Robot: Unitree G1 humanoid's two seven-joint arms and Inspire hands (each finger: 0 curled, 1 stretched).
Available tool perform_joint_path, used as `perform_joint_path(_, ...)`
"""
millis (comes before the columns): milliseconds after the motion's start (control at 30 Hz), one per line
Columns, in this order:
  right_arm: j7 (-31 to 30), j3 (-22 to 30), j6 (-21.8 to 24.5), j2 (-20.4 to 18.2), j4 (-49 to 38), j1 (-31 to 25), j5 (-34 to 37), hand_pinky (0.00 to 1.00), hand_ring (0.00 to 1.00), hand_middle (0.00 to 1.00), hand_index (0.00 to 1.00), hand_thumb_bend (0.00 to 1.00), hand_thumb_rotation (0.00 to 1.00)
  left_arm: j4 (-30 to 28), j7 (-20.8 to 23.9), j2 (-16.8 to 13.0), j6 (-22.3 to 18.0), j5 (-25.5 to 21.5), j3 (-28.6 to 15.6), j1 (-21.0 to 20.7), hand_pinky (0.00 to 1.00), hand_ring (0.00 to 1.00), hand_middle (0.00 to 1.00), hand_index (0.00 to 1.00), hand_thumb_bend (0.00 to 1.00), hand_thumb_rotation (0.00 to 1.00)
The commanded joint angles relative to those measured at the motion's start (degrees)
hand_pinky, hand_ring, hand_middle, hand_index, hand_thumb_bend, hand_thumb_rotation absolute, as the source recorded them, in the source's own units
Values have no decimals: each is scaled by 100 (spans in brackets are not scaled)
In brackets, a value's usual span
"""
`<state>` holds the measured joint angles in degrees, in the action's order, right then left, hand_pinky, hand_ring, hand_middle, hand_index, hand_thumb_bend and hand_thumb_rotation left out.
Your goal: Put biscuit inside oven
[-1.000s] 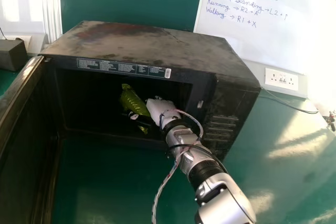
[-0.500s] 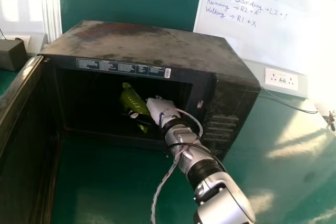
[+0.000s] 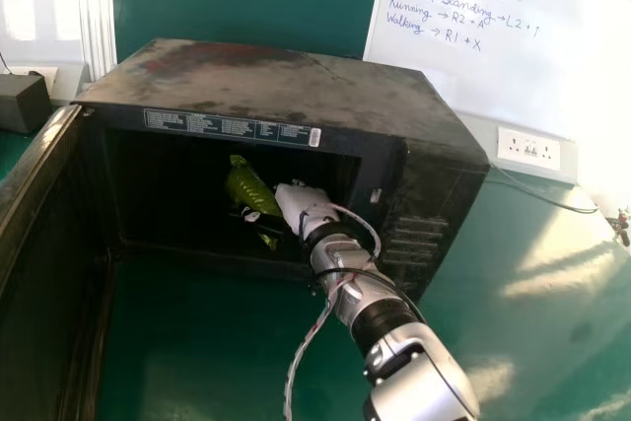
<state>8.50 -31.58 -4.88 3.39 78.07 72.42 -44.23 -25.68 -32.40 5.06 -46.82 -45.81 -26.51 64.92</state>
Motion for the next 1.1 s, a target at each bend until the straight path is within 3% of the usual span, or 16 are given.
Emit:
perform_joint_path(0,27,38,47,81,43,165,55,37,62,79,78,69,32,78,-93,150,-149,11,-84,-44,92,80,89,87,83,100)
perform_joint_path(233,28,50,38,77,38,133,114,39,71,90,88,72,44,68,39,215,-160,186,-101,11,93,80,90,88,84,100)
perform_joint_path(433,13,66,18,95,33,104,151,45,77,95,92,84,59,28,165,217,-141,385,-111,115,95,80,91,89,84,100)
perform_joint_path(1067,328,68,-368,209,-99,-97,176,46,76,94,91,84,59,-22,269,190,-70,390,-41,165,93,81,90,88,84,99)
